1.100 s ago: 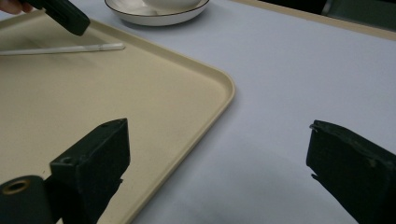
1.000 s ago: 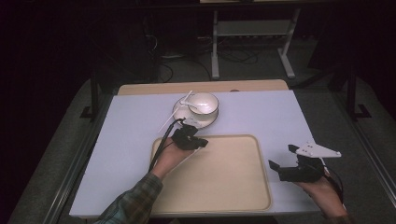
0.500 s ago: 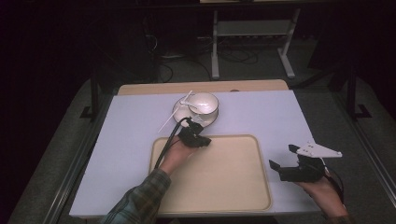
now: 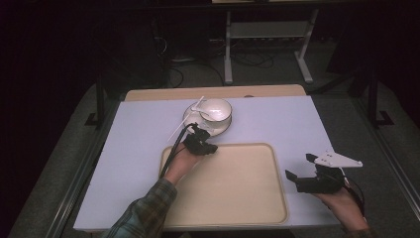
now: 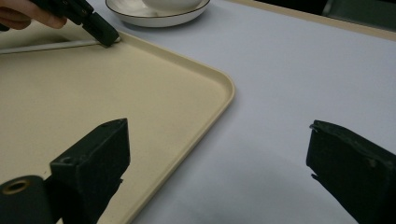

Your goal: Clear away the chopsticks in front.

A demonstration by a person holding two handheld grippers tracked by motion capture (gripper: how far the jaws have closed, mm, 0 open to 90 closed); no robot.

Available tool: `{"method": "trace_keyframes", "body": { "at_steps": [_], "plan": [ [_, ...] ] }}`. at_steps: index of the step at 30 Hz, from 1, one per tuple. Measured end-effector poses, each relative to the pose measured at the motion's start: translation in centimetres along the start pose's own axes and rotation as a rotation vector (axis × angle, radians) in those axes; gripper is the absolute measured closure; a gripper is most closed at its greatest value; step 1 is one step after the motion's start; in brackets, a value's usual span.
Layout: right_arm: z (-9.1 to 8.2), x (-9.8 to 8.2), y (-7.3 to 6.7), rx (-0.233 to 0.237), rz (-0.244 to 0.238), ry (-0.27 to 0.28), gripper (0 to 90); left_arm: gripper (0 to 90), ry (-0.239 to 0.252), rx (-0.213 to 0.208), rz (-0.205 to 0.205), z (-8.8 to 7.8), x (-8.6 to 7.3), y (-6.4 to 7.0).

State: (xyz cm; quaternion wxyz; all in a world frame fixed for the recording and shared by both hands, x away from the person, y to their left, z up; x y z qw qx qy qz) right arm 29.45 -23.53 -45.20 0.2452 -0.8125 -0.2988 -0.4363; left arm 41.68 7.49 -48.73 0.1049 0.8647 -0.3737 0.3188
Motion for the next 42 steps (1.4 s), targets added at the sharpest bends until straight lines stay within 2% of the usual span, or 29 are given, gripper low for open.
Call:
{"method": "trace_keyframes", "body": {
  "at_steps": [18,42],
  "plan": [
    [0.0,0.0,-0.1,-0.001,-0.001,-0.002,5.8,89.7,-0.002,0.033,-0.044,-1.7,-2.1,-1.8],
    [0.0,0.0,0.0,-0.004,-0.002,-0.005,6.1,89.7,-0.013,0.068,-0.082,-3.7,-4.8,-3.9]
  ]
}}
Point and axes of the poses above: each handheld gripper's, and its own axes: z roughly forward along the jaws, x roughly out of its top, y roughly to its right, the point moved 6 cm from there along z, roughly forward along the jaws, and after that the axes turned 13 degrees about x, right-handed, at the moved point
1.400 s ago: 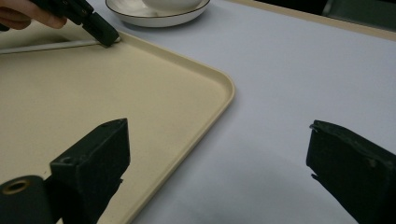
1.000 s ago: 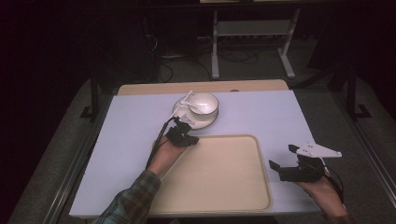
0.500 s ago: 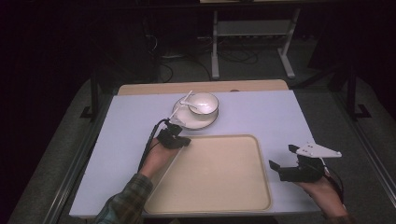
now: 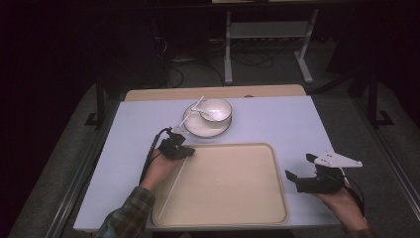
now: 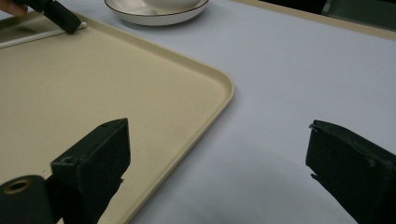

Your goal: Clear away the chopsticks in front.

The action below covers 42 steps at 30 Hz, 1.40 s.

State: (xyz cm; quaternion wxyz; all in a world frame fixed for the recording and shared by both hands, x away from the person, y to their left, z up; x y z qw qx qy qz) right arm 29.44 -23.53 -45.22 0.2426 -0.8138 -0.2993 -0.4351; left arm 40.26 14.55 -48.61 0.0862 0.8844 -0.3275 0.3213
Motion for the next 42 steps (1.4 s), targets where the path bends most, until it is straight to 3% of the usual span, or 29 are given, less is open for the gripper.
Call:
{"method": "trace_keyframes", "body": {
  "at_steps": [11,16,25,42],
  "plan": [
    [0.0,0.0,0.0,0.000,0.005,0.000,6.1,89.7,-0.012,-0.001,-0.010,-1.2,-1.7,-0.3],
    [0.0,0.0,0.0,-0.002,0.004,0.000,6.1,89.6,-0.009,-0.028,-0.018,-2.3,-2.8,0.3],
    [-0.1,0.0,0.0,-0.004,0.000,0.000,6.1,89.7,-0.016,-0.040,-0.015,-3.6,-4.4,1.0],
    [-0.1,0.0,0.0,-0.005,0.000,0.001,6.1,89.6,-0.015,-0.013,-0.065,-5.5,-6.5,-0.3]
  ]
}}
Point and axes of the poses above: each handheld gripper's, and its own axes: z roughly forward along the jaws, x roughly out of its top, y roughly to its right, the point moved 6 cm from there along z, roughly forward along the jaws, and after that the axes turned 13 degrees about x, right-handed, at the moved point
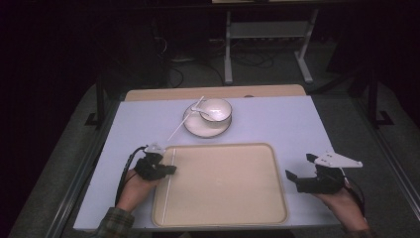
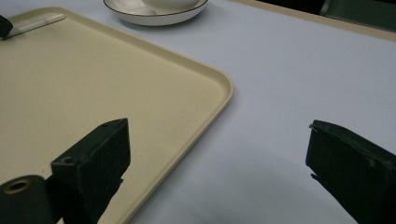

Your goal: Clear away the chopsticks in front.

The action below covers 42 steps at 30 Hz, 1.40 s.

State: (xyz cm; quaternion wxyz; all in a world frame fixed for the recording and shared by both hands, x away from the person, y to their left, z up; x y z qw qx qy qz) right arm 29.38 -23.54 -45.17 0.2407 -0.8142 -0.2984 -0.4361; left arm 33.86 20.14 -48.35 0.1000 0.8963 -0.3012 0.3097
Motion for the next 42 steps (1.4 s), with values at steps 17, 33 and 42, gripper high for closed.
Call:
{"method": "trace_keyframes", "body": {
  "at_steps": [17,33,42],
  "plan": [
    [0.0,0.0,0.0,0.000,-0.003,0.002,6.1,86.1,0.011,0.009,0.001,-0.3,0.3,-0.1],
    [0.0,0.0,0.1,-0.001,0.001,-0.001,6.1,37.7,0.065,0.036,0.039,-0.4,2.8,-0.7],
    [0.0,-0.1,0.1,-0.007,0.002,0.000,6.1,29.0,0.077,0.051,0.038,-0.5,5.2,-1.6]
  ]
}}
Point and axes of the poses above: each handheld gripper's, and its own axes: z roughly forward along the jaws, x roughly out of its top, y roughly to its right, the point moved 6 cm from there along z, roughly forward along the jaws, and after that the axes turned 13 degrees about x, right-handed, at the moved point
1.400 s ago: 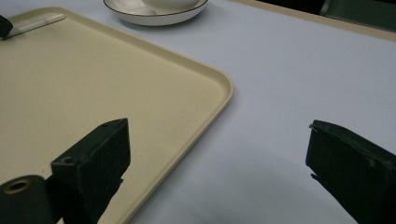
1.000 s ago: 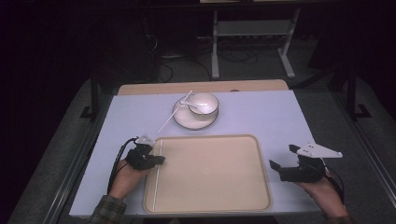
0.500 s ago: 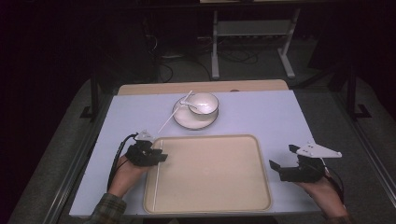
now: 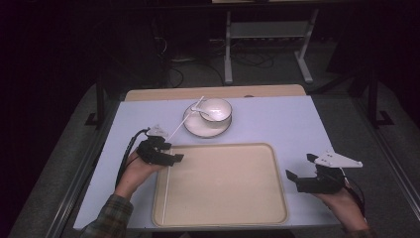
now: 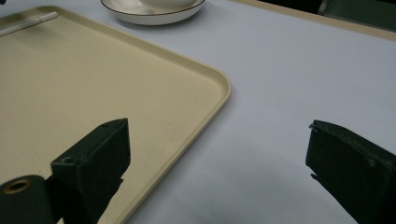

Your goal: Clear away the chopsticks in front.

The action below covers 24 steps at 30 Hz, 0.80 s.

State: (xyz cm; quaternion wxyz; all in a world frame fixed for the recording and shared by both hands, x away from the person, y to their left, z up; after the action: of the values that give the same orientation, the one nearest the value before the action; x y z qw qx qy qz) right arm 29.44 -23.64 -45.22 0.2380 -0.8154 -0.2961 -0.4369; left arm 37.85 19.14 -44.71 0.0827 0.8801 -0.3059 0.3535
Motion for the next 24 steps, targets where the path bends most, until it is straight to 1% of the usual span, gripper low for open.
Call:
{"method": "trace_keyframes", "body": {
  "at_steps": [1,2,3,5,7,9,10,11,14,15,16,17,18,19,20,21,22,24],
  "plan": [
    [0.0,0.0,0.0,0.000,0.000,0.000,6.1,28.4,0.000,0.000,0.000,0.0,0.0,0.0],
    [0.0,0.0,0.0,-0.001,0.002,0.000,6.1,27.3,0.008,0.005,-0.013,0.1,0.7,-0.4],
    [0.0,0.0,0.0,-0.001,0.002,0.000,6.1,26.1,0.008,0.005,-0.013,0.1,0.7,-0.4],
    [0.0,0.0,0.0,-0.001,0.001,-0.001,6.1,25.4,0.000,-0.017,-0.017,0.3,1.2,-0.6],
    [0.0,0.0,0.1,-0.001,0.002,0.000,6.1,20.2,-0.014,0.000,-0.015,0.8,1.9,-1.1],
    [0.0,0.0,0.1,-0.001,0.005,0.000,6.1,19.2,-0.019,0.003,-0.021,0.9,2.1,-1.2],
    [-0.1,-0.1,0.1,-0.001,0.004,0.000,6.1,18.9,-0.020,0.009,-0.030,1.2,2.6,-1.6],
    [-0.1,-0.1,0.1,-0.001,0.004,0.000,6.1,18.7,-0.020,0.009,-0.030,1.2,2.6,-1.6],
    [-0.1,-0.1,0.1,-0.001,0.005,0.001,6.1,18.5,-0.031,0.032,-0.029,1.7,3.4,-2.2],
    [-0.1,-0.1,0.1,-0.001,0.005,0.001,6.1,18.6,-0.031,0.032,-0.029,1.7,3.4,-2.2],
    [-0.1,-0.1,0.1,-0.001,0.004,0.001,6.1,19.1,-0.034,0.045,-0.016,1.9,3.9,-2.6],
    [-0.1,-0.1,0.1,-0.002,0.006,0.001,6.1,19.8,-0.034,0.045,-0.016,1.9,3.9,-2.6],
    [-0.1,-0.1,0.1,-0.002,0.004,0.002,6.1,21.1,-0.026,0.060,-0.007,2.0,4.3,-2.9],
    [-0.1,-0.1,0.1,-0.002,0.004,0.002,6.1,21.4,-0.026,0.060,-0.007,2.0,4.3,-2.9],
    [-0.1,-0.1,0.1,-0.002,0.005,0.003,6.1,21.5,-0.024,0.074,-0.008,2.1,4.9,-3.5],
    [-0.1,-0.1,0.1,-0.002,0.005,0.003,6.1,21.6,-0.024,0.074,-0.008,2.1,4.9,-3.5],
    [-0.1,-0.1,0.1,-0.002,0.005,0.002,6.1,21.6,-0.025,0.080,-0.007,2.1,5.2,-3.7],
    [-0.1,-0.1,0.1,-0.002,0.005,0.003,6.2,24.5,-0.023,0.095,-0.007,2.4,6.0,-4.4]
  ]
}}
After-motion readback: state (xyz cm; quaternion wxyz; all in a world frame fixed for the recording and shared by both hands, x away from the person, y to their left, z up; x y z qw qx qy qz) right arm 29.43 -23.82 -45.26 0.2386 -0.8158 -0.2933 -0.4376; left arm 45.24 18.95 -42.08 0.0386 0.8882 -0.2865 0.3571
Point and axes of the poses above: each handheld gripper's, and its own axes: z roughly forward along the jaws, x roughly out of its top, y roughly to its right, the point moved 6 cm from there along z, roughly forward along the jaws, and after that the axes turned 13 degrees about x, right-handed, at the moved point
